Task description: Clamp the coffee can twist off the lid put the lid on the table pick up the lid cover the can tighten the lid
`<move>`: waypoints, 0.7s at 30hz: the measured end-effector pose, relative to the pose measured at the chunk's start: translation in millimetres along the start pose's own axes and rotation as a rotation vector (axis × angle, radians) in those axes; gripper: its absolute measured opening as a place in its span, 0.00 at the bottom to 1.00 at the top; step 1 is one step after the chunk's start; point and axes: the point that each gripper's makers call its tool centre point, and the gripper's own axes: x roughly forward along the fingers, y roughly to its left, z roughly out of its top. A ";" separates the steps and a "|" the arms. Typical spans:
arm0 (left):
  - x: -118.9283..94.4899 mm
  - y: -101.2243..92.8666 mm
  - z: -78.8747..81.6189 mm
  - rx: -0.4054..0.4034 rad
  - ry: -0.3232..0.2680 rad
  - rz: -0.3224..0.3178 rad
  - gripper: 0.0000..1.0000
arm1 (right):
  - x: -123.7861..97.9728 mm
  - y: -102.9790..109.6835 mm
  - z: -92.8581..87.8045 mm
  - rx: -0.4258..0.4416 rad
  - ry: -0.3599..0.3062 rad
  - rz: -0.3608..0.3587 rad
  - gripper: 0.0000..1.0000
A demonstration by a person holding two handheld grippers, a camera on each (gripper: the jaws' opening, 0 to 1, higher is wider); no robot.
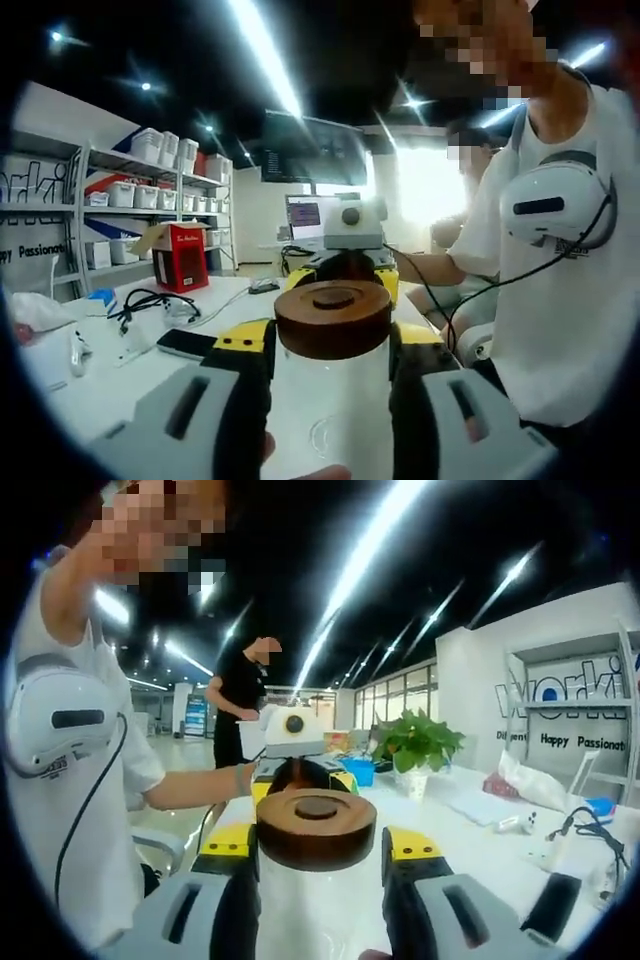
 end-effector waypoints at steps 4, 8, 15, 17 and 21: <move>-0.4 -0.4 -1.7 -0.003 0.006 0.003 0.35 | 1.1 3.5 2.1 0.001 -0.005 0.022 0.43; -0.3 -0.6 -1.7 -0.004 0.005 0.002 0.35 | 2.3 3.5 2.5 -0.004 0.000 0.027 0.43; -0.1 -0.6 0.9 0.002 -0.002 0.001 0.35 | 1.8 2.9 2.6 -0.003 0.004 0.025 0.42; -0.6 -0.4 3.1 0.000 -0.010 0.001 0.35 | 1.6 1.7 2.5 0.000 0.003 0.021 0.42; 0.0 -0.4 3.4 0.001 -0.005 0.002 0.35 | 1.4 1.1 2.9 0.005 0.001 0.025 0.42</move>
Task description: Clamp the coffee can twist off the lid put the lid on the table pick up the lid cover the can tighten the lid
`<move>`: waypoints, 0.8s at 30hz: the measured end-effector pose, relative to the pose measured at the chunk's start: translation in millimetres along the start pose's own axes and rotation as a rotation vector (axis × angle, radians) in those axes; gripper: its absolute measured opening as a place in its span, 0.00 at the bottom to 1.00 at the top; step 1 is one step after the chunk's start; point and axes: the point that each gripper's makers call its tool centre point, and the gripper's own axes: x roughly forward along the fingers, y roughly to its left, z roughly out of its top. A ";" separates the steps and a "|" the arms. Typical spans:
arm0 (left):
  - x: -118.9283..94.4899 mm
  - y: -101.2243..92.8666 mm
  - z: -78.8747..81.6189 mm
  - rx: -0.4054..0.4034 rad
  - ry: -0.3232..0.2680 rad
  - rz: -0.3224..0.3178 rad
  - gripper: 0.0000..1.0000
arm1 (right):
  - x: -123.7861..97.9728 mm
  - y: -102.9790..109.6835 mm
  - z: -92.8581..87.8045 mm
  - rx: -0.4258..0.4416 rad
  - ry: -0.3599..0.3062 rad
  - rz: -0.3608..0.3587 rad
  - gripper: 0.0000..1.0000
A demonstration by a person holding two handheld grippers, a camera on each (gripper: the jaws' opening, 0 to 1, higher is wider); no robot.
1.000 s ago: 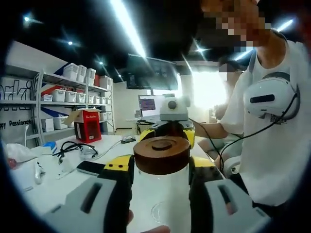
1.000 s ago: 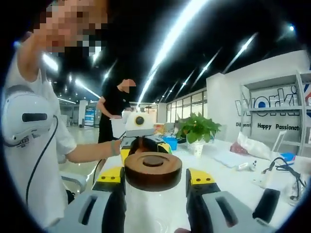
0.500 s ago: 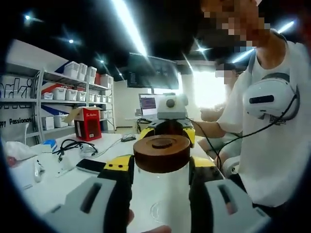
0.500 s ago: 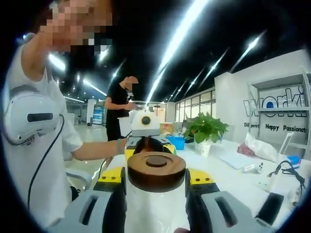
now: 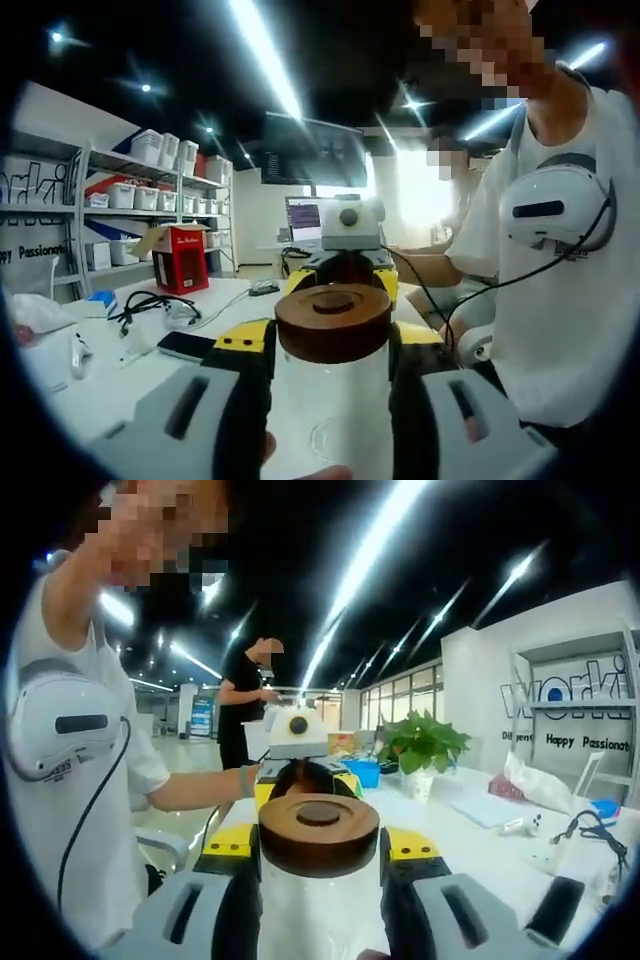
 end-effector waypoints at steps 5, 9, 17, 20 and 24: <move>2.6 -0.1 0.3 -0.005 -0.001 -0.002 0.36 | 1.2 0.9 -1.1 -0.005 0.008 0.006 0.42; 3.2 0.2 -0.2 -0.011 -0.001 -0.003 0.36 | 1.1 0.5 -1.2 -0.004 0.007 0.006 0.42; 3.4 0.6 -0.1 -0.027 -0.001 0.002 0.35 | 0.4 0.4 -0.8 0.000 0.002 0.009 0.42; 3.4 0.9 0.0 -0.033 0.003 0.005 0.34 | 0.3 0.2 -0.7 0.009 0.001 0.010 0.41; 3.6 1.0 0.3 -0.034 0.010 0.005 0.34 | 0.2 0.2 -0.5 0.012 0.005 0.012 0.41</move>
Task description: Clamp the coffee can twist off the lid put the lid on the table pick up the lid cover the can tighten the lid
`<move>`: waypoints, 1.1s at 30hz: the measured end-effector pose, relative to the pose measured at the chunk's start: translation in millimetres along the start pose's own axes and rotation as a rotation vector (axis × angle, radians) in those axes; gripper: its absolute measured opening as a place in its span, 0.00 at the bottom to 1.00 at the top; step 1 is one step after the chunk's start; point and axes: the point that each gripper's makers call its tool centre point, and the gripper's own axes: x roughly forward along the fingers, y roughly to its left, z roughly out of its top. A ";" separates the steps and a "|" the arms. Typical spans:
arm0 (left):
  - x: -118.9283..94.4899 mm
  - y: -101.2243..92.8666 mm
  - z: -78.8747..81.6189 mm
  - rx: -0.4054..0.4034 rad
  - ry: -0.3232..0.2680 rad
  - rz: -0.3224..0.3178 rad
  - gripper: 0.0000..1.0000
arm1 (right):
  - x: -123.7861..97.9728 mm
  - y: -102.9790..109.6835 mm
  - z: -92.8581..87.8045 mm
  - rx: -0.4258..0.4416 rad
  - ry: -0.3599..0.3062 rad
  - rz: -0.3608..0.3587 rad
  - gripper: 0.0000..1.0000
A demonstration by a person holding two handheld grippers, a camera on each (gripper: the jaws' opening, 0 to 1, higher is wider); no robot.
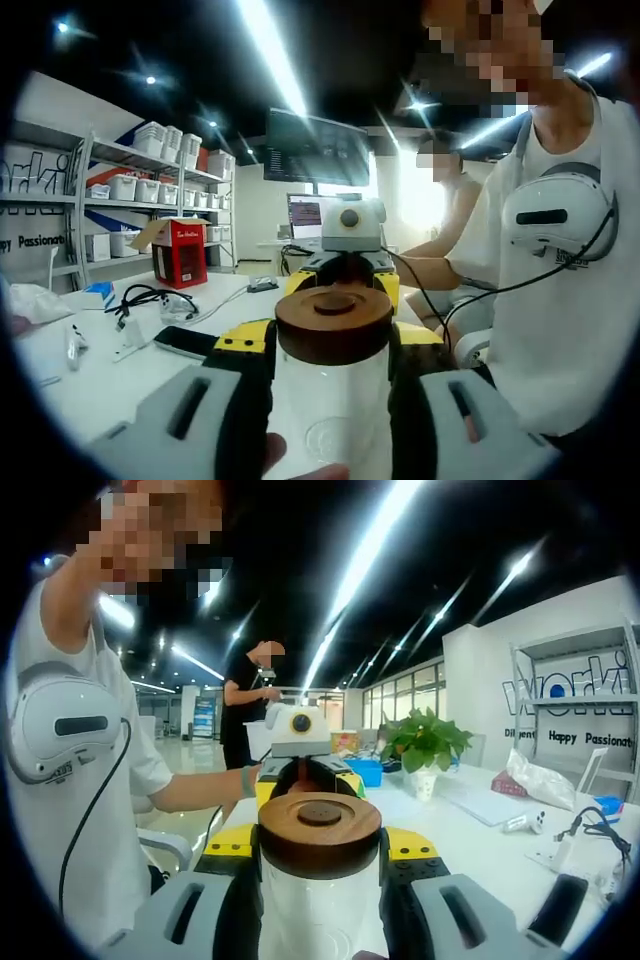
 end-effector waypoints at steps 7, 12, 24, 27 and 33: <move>0.5 -0.3 3.3 0.004 -0.012 0.001 0.33 | -0.7 0.3 2.2 -0.001 -0.006 0.001 0.41; 2.4 0.4 8.0 0.013 -0.009 0.000 0.34 | -1.8 0.0 5.7 -0.005 -0.006 -0.002 0.41; 2.5 2.0 17.9 0.036 -0.016 0.009 0.34 | -2.4 -2.7 16.7 -0.033 -0.016 -0.003 0.41; 1.3 1.9 21.4 0.043 -0.020 0.009 0.34 | -2.4 -3.4 19.9 -0.038 -0.018 -0.003 0.41; -0.3 1.0 28.8 0.054 -0.024 0.012 0.34 | -1.7 -3.7 26.2 -0.045 -0.027 -0.005 0.41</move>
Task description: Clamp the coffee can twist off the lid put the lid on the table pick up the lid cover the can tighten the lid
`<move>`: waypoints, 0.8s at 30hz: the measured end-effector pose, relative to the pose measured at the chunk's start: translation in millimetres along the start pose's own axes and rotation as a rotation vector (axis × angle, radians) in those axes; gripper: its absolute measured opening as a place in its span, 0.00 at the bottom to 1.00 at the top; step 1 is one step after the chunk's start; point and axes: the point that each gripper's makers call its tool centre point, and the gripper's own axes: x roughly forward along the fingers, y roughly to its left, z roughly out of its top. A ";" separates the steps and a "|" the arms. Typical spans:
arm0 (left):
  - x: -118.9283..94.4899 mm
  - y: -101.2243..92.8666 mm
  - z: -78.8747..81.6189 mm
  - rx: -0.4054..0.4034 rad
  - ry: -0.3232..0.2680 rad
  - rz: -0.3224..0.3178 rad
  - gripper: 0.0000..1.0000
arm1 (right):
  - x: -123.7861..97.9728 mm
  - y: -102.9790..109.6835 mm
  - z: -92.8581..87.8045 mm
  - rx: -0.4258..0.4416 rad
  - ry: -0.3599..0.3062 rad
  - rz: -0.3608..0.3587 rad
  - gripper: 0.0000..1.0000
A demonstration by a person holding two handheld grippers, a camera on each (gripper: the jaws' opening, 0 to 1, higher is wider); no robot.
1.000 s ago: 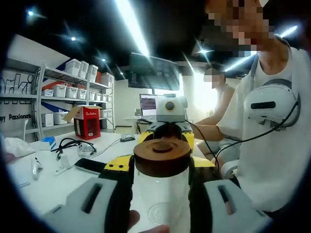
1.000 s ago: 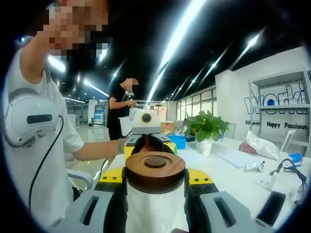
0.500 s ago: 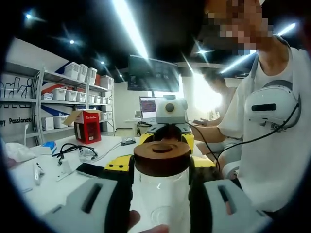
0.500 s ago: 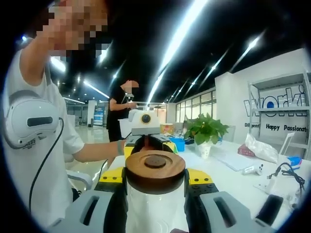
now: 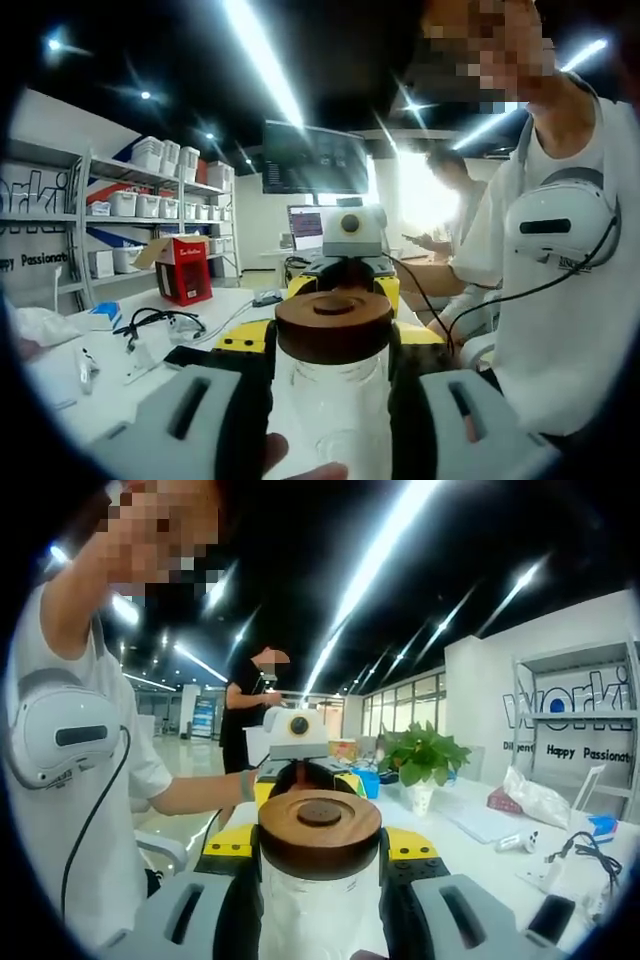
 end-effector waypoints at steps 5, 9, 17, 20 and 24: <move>-2.4 -1.7 9.6 0.015 -0.015 0.006 0.34 | 0.8 1.0 6.6 -0.005 -0.005 -0.005 0.41; -2.6 -3.9 15.7 0.023 -0.020 0.007 0.34 | 0.3 2.6 11.6 -0.011 -0.013 -0.009 0.41; -3.3 -8.1 18.3 0.036 0.007 0.008 0.34 | -1.0 4.9 15.5 -0.024 -0.009 -0.010 0.41; -4.3 -10.0 21.0 0.040 0.003 0.011 0.34 | -0.7 7.7 18.5 -0.028 -0.010 -0.008 0.41; -4.6 -12.4 22.5 0.042 0.001 0.013 0.34 | -1.0 11.4 21.1 -0.035 -0.007 -0.005 0.41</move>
